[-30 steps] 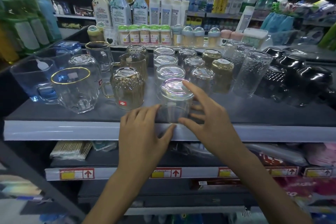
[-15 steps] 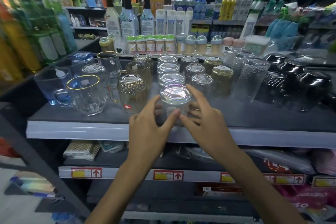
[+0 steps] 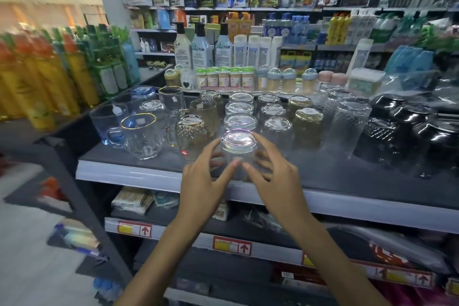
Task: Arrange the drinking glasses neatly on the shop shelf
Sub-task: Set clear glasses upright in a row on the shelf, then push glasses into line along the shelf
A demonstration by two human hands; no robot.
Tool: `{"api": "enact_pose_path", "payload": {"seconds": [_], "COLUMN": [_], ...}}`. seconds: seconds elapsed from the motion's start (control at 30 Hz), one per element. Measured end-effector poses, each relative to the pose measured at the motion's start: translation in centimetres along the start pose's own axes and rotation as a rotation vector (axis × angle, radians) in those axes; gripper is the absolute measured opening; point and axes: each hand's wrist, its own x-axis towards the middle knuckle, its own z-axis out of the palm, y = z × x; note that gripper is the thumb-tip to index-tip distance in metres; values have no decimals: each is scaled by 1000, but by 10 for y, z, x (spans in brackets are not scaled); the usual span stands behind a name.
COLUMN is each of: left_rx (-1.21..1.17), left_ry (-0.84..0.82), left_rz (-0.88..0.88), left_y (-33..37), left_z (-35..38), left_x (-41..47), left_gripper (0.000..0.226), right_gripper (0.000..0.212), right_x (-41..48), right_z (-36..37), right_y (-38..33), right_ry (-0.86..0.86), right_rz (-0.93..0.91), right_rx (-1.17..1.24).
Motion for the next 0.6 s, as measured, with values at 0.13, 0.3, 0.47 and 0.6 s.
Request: {"api": "enact_pose_path", "payload": {"seconds": [0.13,0.3,0.47,0.6], "left_rx": [35,42,203,330], "left_ry": [-6,-21,95,120], "left_rz": [-5,55,268,388], "left_y": [1,7,0,-1], "left_z": [0,-20,-57,-82], "left_x": [-2,-9,-2,23], "left_gripper": [65,47,29,33], "right_gripper": [67,68,54,46], "right_x": [-1,-12,-14,3], "right_z": [-1,-1,-5,14], "right_y": [-1,-11,-43,-83], "right_ry": [-13,72,191,200], "right_rz": [-4,-77,-270,-349], "right_rx": [-6,-92,-162,-157]}}
